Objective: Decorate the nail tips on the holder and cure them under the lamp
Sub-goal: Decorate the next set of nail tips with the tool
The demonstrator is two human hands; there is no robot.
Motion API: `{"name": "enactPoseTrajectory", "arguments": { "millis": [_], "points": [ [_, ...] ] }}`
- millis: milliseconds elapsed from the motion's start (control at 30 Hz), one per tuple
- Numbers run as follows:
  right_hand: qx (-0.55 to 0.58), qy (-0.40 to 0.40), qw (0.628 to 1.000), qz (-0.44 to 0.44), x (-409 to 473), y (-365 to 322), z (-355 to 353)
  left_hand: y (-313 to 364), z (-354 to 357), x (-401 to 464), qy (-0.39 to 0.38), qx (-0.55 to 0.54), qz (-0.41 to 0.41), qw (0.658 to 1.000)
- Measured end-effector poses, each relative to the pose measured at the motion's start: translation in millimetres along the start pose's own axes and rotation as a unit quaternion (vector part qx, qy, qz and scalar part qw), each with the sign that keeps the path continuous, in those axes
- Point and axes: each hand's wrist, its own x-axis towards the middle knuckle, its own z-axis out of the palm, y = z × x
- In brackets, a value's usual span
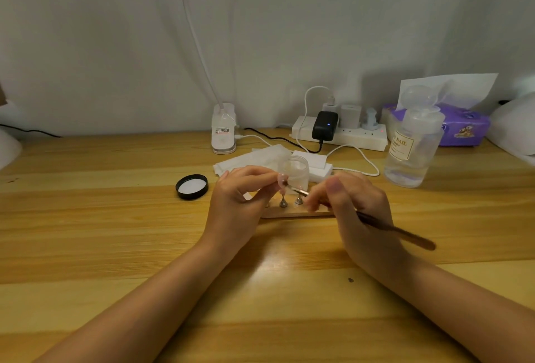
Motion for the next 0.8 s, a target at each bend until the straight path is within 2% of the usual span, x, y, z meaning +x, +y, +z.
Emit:
{"name": "enactPoseTrajectory", "arguments": {
  "millis": [133,300,500,667,800],
  "points": [
    [0.030,0.026,0.999,-0.010,0,-2,-2,1,0,0,-0.004,-0.001,-0.015,1.000],
    [-0.037,-0.004,0.999,-0.009,2,1,1,3,-1,0,-0.008,0.010,-0.016,1.000],
    [0.003,0.028,0.999,-0.024,-1,2,-2,6,-1,0,-0.011,0.016,-0.028,0.999],
    [-0.066,0.003,0.997,-0.043,3,4,2,9,-1,0,-0.011,0.022,-0.042,0.999],
    [-0.043,0.020,0.999,-0.021,-1,7,-1,11,-2,0,-0.011,0.021,-0.054,0.998]
  ]
}}
